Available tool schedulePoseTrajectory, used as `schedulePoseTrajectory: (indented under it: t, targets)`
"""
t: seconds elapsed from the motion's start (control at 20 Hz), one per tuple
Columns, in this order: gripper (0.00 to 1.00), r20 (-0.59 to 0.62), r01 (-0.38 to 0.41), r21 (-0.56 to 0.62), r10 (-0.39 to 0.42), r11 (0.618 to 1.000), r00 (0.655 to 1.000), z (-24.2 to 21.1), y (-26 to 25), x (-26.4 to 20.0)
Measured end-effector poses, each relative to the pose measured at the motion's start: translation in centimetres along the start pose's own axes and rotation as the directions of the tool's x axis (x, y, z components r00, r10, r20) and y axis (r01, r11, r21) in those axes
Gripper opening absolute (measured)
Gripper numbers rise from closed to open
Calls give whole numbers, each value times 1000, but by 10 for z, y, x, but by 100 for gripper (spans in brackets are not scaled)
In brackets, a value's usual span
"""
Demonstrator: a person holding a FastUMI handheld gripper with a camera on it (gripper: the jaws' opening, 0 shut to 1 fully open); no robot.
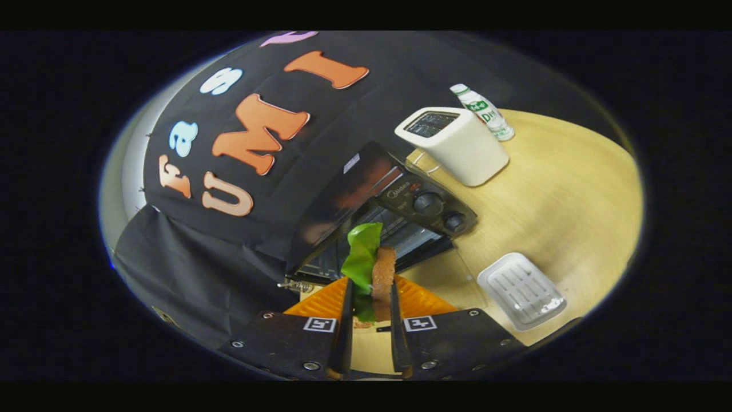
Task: Open the toaster oven, put the food inside, and close the toaster oven door.
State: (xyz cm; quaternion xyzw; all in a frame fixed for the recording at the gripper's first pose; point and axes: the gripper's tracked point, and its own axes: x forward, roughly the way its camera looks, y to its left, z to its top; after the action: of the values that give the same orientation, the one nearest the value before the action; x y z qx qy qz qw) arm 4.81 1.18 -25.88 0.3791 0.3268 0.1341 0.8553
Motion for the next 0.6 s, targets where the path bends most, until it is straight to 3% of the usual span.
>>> schedulePoseTrajectory:
  t: [0.2, 0.6]
  targets:
    - [29, 45, 16, 104, -21, 994, 999, -10, -5, 38]
    - [29, 167, -34, 279, -14, 960, 986, 0, 17, 105]
